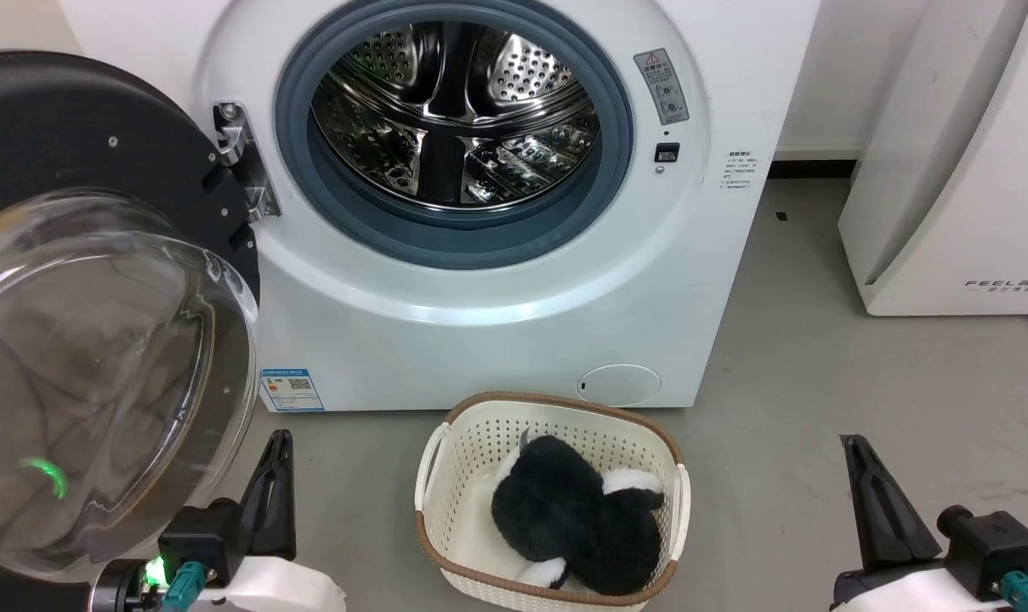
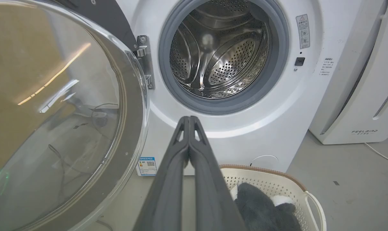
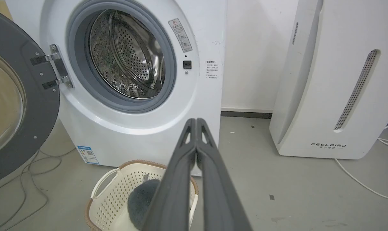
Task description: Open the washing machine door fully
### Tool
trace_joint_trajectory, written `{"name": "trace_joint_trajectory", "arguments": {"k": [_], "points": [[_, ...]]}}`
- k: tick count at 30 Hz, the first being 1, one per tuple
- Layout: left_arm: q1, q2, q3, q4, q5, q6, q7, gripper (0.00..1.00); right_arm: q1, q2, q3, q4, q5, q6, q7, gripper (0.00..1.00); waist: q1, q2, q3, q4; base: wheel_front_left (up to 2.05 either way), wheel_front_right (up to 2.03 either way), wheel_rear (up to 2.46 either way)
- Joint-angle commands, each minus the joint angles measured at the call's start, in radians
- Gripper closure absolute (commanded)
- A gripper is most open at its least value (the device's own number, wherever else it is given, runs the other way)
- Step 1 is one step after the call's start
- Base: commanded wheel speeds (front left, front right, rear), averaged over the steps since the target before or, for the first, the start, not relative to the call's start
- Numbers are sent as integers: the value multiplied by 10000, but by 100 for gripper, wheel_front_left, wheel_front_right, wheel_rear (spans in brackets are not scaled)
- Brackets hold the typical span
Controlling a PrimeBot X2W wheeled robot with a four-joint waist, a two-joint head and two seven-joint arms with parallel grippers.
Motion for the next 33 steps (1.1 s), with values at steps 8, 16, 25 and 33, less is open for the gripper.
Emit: {"name": "trace_joint_trajectory", "arguments": {"k": [8, 16, 25, 33], "points": [[-88, 6, -59, -130, 137, 89, 216, 100, -250, 14, 71, -50, -159, 3, 190, 100, 0, 0, 1, 6, 0, 0, 0], [-101, 7, -91, -200, 183, 121, 383, 100, -305, 16, 109, -57, -229, 4, 355, 100, 0, 0, 1, 11, 0, 0, 0], [-115, 8, -124, -270, 229, 153, 550, 100, -360, 18, 148, -64, -299, 5, 519, 100, 0, 0, 2, 16, 0, 0, 0], [-128, 9, -157, -339, 276, 185, 716, 100, -415, 20, 187, -72, -369, 5, 683, 100, 0, 0, 3, 21, 0, 0, 0]]}}
